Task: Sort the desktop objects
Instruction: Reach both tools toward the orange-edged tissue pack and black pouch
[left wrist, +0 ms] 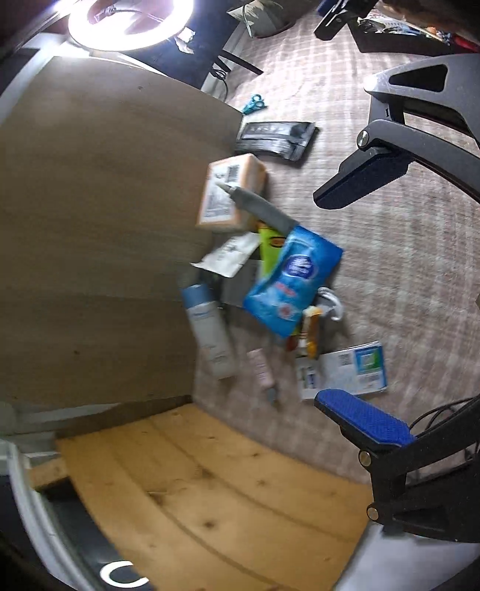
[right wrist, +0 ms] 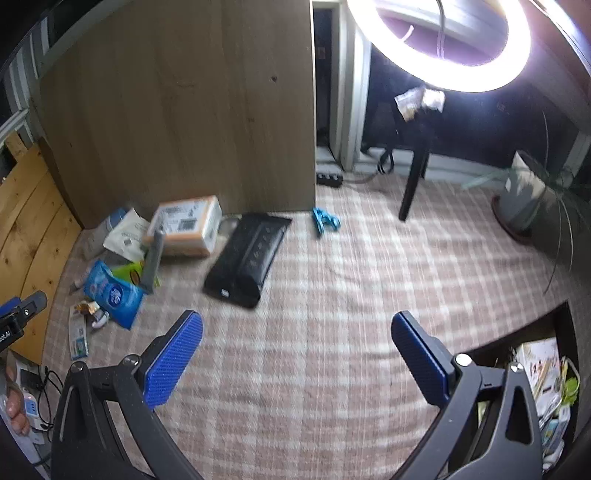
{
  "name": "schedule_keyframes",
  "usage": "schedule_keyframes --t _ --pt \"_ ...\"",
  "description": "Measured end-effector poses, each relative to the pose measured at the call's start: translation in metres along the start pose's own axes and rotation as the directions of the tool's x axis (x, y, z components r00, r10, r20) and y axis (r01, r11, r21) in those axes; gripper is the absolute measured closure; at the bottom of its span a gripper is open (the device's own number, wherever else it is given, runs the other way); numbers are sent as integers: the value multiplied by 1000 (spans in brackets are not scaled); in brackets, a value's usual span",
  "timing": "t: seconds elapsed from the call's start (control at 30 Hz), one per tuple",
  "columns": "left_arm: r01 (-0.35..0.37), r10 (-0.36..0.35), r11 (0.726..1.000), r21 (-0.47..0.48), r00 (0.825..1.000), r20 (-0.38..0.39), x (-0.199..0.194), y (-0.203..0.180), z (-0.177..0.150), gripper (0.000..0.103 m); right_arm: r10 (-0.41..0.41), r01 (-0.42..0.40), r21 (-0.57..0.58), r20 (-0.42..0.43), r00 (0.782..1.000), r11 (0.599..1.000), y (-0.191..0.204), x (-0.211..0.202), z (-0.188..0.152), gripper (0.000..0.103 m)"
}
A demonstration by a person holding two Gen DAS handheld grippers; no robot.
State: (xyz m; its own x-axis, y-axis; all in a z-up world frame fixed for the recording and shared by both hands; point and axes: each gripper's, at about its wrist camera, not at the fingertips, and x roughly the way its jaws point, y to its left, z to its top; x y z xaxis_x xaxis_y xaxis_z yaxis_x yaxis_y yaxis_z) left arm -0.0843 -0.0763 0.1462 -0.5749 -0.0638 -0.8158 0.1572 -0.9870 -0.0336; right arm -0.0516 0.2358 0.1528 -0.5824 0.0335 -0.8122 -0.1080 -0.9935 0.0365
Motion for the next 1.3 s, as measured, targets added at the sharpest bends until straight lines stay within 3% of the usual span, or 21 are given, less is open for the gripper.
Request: schedule_keyframes --t 0.17,0.4,0.47,0.57,0.77,0.93,1.07,1.13,1.3 --pt "-12 11 998 56 1000 17 -2 -3 27 5 -1 2 -37 22 1000 999 4 -2 30 0" --pt "-25 25 993 118 1000 7 15 -1 69 5 11 -12 -48 -13 1000 999 9 28 69 0" --pt "-26 28 994 104 999 -17 32 5 80 5 31 -32 -24 -44 999 999 9 45 78 3" --pt "-16 20 997 76 998 -54 59 16 94 6 55 -55 10 -108 993 998 12 76 86 14" --pt "-27 28 1000 4 993 -111 114 41 123 18 75 -63 61 -224 972 996 23 141 94 24" --pt "-36 27 998 -53 986 -165 165 61 138 24 79 -49 106 -297 951 993 28 186 99 25" --pt "-42 27 996 -76 980 -197 201 69 141 25 55 -28 87 -315 948 996 39 203 100 26" --pt "-48 29 995 -85 977 -213 216 71 140 32 35 -13 69 -316 948 998 45 208 100 31" --pt "-32 2 992 -123 972 -234 232 75 136 36 43 -22 67 -339 940 998 55 218 96 33"
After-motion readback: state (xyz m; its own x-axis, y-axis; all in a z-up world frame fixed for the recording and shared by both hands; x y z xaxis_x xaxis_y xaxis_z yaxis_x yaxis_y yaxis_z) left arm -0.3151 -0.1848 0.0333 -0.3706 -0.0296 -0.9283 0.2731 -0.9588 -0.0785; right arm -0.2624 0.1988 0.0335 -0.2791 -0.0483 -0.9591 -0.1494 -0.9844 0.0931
